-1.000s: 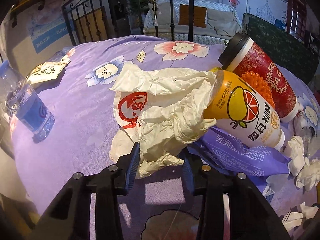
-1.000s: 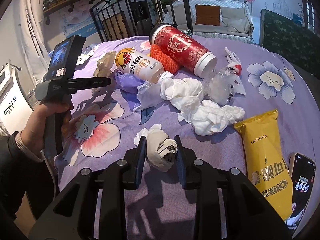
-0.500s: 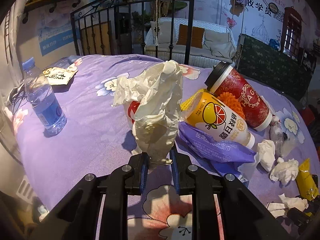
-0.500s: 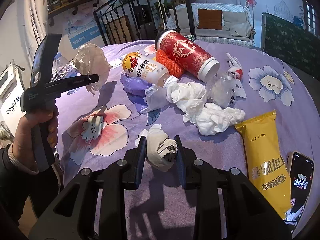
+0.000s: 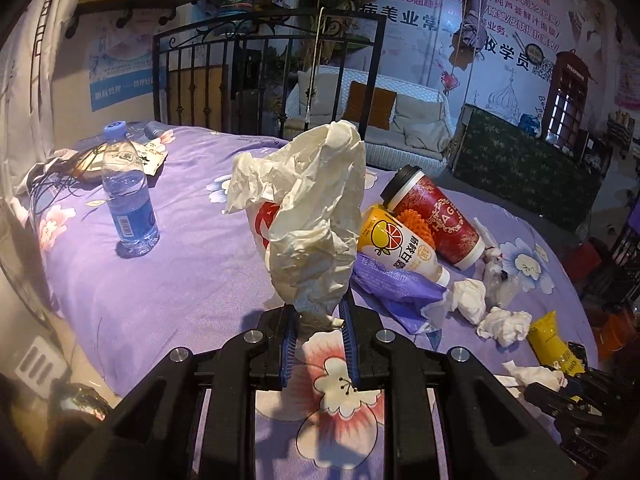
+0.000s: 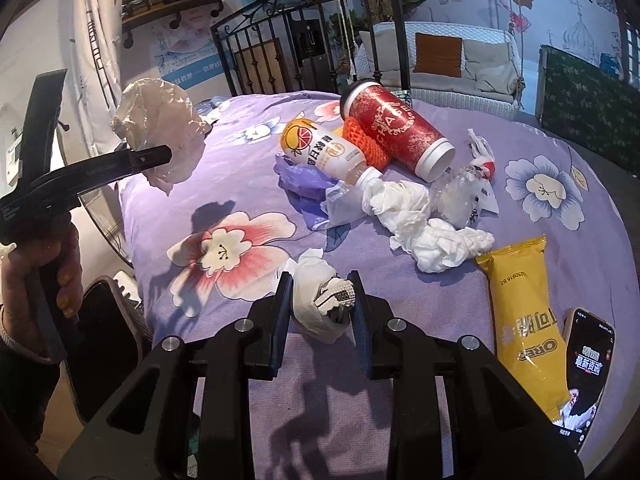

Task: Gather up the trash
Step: 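Carry the paper bag into the black bin and open the left tool while the right tool carries the tissue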

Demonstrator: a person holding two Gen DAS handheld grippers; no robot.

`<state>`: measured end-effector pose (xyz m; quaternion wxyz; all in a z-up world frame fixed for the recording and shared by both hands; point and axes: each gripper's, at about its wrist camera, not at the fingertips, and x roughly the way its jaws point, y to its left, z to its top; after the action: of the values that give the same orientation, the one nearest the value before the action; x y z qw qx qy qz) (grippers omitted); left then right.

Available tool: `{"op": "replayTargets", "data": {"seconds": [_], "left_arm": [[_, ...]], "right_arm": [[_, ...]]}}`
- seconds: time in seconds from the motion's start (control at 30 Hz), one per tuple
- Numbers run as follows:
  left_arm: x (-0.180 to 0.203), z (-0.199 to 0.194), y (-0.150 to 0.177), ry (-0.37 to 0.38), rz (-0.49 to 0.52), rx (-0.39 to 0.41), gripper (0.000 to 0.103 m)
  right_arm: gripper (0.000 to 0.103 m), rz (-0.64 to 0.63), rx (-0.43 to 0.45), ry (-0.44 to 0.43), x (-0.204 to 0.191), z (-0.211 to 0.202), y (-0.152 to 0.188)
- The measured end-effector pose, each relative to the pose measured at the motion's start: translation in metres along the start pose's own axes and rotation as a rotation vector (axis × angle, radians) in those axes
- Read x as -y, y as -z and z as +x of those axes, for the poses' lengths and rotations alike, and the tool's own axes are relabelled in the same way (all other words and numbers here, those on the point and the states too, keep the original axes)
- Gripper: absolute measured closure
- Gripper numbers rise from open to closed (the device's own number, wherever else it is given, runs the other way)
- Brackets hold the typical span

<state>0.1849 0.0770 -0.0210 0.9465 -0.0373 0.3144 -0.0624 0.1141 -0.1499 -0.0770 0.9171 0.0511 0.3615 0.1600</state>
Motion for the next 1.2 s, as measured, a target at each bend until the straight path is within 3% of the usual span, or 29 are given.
{"op": "replayTargets", "data": {"seconds": [0.27,0.57,0.73,0.9,1.2], "left_arm": [[-0.031,-0.072,0.025,-0.064,-0.043,0.043,0.083],[-0.08,-0.136,0.072,-0.236,-0.171,0.021,0.083],[-0.109,-0.15,0.109,-0.299,-0.285,-0.064,0.083],[-0.138,-0.134,0.148,-0.333,-0.406,-0.201,0.083],[-0.166,-0.08,0.204,-0.297,-0.54,-0.447,0.082]], "right_arm": [[0.074,-0.106,0.003,-0.142,-0.056,-0.01,0.003],[0.074,-0.247,-0.002,-0.303,-0.133,-0.01,0.011],[0.074,-0.262,-0.027,-0.348,-0.151,-0.006,0.017],[0.074,-0.26,-0.055,-0.37,-0.154,0.003,0.022],[0.074,-0.268,-0.065,-0.371,-0.157,0.003,0.025]]}}
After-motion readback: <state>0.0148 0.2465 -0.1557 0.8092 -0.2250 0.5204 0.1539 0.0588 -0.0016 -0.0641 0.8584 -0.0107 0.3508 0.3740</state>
